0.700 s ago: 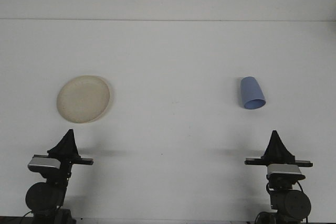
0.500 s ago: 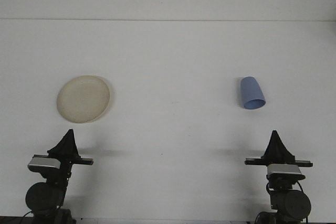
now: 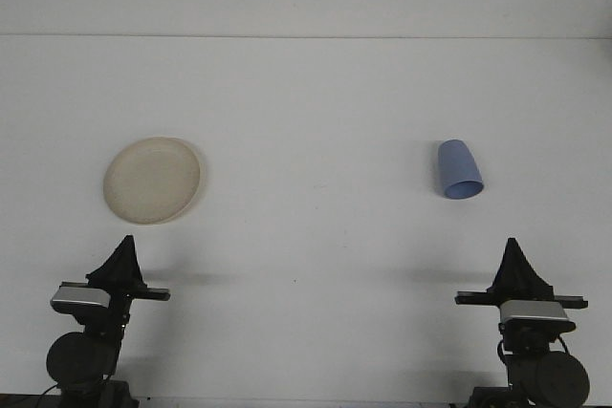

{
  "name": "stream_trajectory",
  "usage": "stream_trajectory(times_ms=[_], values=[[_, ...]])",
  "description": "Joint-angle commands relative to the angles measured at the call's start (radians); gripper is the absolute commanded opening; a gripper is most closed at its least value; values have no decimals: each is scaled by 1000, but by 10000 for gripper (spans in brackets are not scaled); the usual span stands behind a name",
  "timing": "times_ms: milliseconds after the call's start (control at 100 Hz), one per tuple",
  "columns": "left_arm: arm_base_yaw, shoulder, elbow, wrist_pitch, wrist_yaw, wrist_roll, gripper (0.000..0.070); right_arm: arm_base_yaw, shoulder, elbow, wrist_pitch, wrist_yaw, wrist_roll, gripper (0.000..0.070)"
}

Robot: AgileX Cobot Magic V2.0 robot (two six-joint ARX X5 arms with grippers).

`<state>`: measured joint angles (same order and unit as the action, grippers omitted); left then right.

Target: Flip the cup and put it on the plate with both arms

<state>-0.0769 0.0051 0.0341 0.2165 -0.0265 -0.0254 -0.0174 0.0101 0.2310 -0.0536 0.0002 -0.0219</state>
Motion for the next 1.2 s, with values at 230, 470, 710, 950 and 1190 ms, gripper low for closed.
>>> stream_trajectory(times_ms=[230, 470, 710, 950, 1190], values=[[0, -2, -20, 10, 1, -6, 11, 1, 191, 347, -380, 0, 25, 0], [0, -2, -20, 10, 1, -6, 11, 1, 436, 616, -647, 0, 25, 0], [0, -2, -20, 10, 1, -6, 11, 1, 621, 761, -821, 0, 30, 0], [0, -2, -20, 10, 1, -6, 11, 1, 673, 764, -858, 1, 47, 0], [0, -2, -20, 10, 1, -6, 11, 1, 671, 764, -860, 0, 48, 15]])
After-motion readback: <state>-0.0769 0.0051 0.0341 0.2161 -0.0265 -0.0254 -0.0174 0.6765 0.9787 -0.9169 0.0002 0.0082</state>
